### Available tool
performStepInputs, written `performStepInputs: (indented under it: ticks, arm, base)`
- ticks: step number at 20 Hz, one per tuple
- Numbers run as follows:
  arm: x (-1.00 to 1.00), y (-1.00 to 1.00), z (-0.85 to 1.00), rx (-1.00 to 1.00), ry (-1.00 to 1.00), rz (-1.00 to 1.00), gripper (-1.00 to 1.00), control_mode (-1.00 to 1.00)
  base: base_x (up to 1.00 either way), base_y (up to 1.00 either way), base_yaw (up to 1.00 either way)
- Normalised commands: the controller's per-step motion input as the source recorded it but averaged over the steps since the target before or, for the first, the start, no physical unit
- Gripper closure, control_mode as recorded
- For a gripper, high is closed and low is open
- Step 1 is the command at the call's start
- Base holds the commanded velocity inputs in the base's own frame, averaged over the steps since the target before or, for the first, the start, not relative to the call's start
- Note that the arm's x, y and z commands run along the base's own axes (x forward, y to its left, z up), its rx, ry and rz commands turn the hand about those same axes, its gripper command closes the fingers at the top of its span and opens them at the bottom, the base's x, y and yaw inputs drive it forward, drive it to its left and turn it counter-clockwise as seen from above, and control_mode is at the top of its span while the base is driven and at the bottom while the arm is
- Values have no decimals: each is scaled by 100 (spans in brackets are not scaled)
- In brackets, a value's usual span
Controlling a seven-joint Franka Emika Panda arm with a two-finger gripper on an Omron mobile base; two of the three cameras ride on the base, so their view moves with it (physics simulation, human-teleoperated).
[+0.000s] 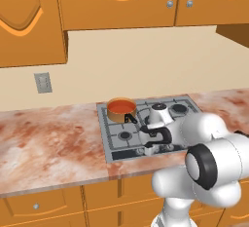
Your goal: Wait until the marinara sauce is simmered to a deep red color and then turn off the stove.
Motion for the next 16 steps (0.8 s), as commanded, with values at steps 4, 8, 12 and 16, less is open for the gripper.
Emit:
performStepInputs:
  ticks: [4,8,12,16]
  arm:
    - [0,-2,-25,0,7,-36,100,-100]
    - [0,-10,-29,3,3,-41,100,-100]
    - [-5,-17,-35,4,0,-47,100,-100]
    - [-19,-23,-36,7,0,-52,100,-100]
  base:
    - [0,0,0]
    - [0,0,0]
    - [0,0,0]
    - [0,0,0]
